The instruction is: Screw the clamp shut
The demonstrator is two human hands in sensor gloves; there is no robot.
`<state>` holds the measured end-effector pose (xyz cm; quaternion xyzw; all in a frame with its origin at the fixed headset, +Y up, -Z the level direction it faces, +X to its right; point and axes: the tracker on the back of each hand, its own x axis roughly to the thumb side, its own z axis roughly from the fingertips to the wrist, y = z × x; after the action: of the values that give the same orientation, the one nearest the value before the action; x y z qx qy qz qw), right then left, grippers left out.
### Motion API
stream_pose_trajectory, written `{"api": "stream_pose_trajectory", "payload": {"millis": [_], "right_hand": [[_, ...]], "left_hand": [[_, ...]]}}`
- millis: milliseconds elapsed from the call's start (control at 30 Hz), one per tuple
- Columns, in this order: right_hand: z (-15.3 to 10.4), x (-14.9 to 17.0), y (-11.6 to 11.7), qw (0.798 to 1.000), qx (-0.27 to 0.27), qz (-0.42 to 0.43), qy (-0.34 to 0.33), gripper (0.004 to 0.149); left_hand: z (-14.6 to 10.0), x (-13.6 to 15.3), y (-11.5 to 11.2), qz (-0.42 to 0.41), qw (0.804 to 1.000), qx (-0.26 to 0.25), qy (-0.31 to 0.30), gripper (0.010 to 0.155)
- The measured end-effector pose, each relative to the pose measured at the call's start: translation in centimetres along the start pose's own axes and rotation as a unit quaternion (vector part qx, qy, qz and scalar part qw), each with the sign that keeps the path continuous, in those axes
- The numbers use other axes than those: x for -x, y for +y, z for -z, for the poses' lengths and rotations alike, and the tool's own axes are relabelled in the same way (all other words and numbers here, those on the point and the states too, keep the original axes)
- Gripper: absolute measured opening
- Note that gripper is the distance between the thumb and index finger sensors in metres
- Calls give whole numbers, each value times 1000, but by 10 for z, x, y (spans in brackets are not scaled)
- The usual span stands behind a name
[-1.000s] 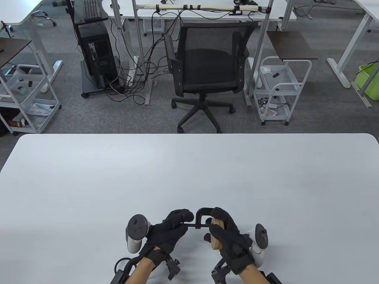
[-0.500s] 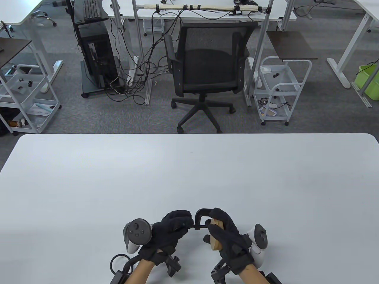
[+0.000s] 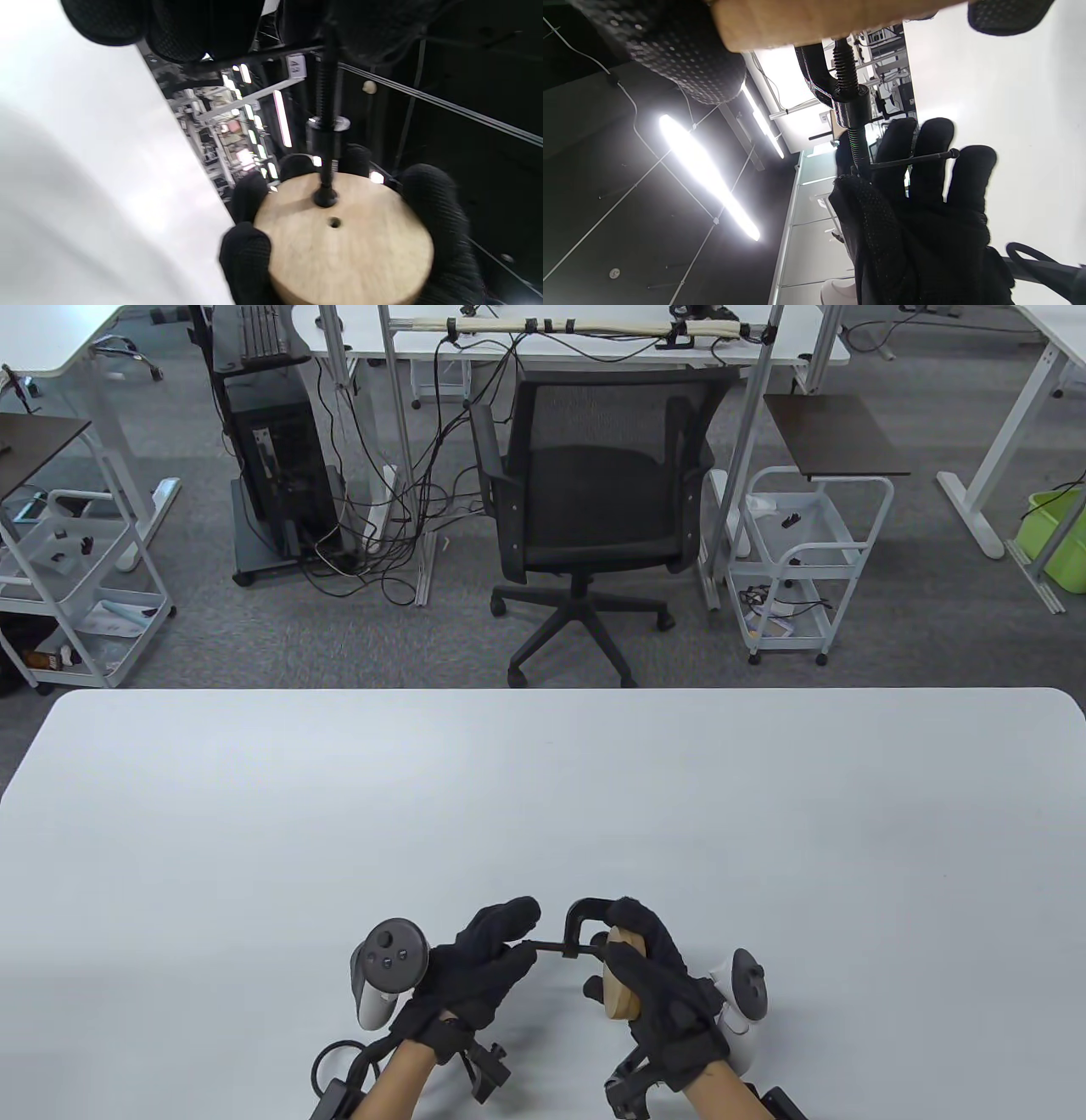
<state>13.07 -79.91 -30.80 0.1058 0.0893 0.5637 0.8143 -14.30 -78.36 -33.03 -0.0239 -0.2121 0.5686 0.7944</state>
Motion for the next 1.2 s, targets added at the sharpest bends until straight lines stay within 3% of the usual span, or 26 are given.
{"api": "stream_pose_trajectory", "payload": {"millis": [167,267,333,400,600,767,1033,1200], "right_hand": [[0,-2,-2,1000,9,4,-11,71],[0,-2,-3,1000,14,-5,-21,71],[0,-3,-3,999,17,-15,-28,71],[1,-3,-2,999,9,-18,-29,71],[1,-2,3,999,-29,-35,-27,71],[1,-6,9,994,-50,-84,-44,71],[-1,-10,15,992,-52,-99,-61,70],[-1,-7,12,994,-47,-84,-43,70]], "left_hand": [[-4,9,2,8,996,-38,82,78],[-5,14,0,-5,991,10,136,84],[-5,20,-6,-43,984,66,160,88],[-5,23,-11,-84,978,88,170,89],[-7,29,-18,-188,958,108,189,94],[-9,33,-18,-211,949,112,204,97],[-5,29,-23,-302,934,102,160,74],[-2,22,-24,-309,940,68,128,61]]}}
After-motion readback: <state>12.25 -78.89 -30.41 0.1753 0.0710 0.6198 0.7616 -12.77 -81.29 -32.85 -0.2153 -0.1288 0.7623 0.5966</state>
